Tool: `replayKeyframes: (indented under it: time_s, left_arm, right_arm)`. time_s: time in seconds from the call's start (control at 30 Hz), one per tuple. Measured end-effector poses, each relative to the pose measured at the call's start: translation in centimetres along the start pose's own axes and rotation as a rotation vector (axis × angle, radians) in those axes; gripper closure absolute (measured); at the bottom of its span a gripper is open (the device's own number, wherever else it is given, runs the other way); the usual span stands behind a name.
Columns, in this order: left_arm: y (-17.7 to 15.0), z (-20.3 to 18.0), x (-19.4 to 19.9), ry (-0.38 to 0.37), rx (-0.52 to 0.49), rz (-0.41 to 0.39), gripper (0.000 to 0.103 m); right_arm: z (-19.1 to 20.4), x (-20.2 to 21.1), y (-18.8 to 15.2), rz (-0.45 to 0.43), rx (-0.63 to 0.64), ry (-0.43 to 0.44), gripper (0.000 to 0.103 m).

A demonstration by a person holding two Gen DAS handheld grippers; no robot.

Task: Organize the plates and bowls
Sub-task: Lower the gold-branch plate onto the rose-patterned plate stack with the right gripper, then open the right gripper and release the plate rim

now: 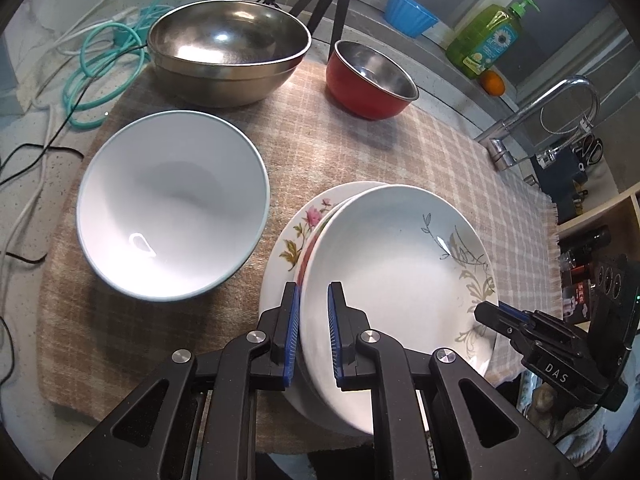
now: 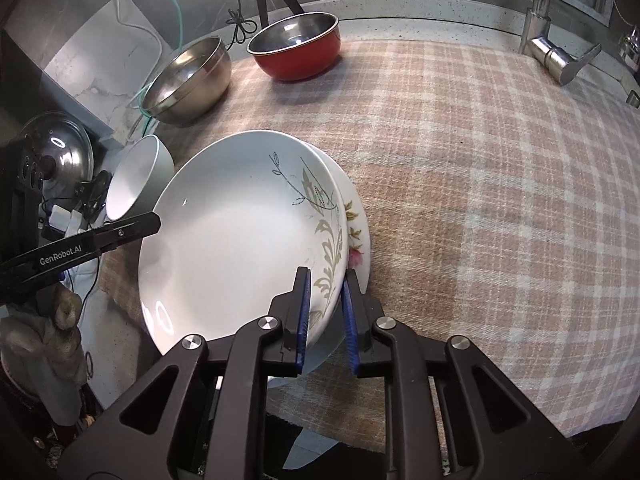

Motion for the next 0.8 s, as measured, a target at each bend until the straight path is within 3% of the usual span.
replayKeyframes:
  time_s: [0.2, 0.6, 0.8]
  left_arm:
    - [0.1, 0.2, 0.1, -0.002, 0.013, -0.001, 0.092]
    - [0.2, 0.3, 0.1, -0.014, 0.024, 0.002, 0.092]
    - [0.2, 0.2, 0.8, -0.019, 0.018, -0.005, 0.088]
  right_arm:
    - [0.9, -0.1, -0.3, 0.008, 0.057, -0.021, 0.076]
    - [0.6, -0.1, -0.1, -0.001, 0.029, -0.005, 0.076]
    - [0.2, 1.0, 0.6, -0.039, 0.014, -0.007, 0.063]
Point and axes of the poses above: each gripper's, at about its wrist camera, not at the fingertips, and x roughly against the way its jaws point, z to its left, y to its top, the point moved 4 cm from there along -x, roughly the way its jaws point, and after that the axes turned 2 degrees about x, right-handed, at the moved point
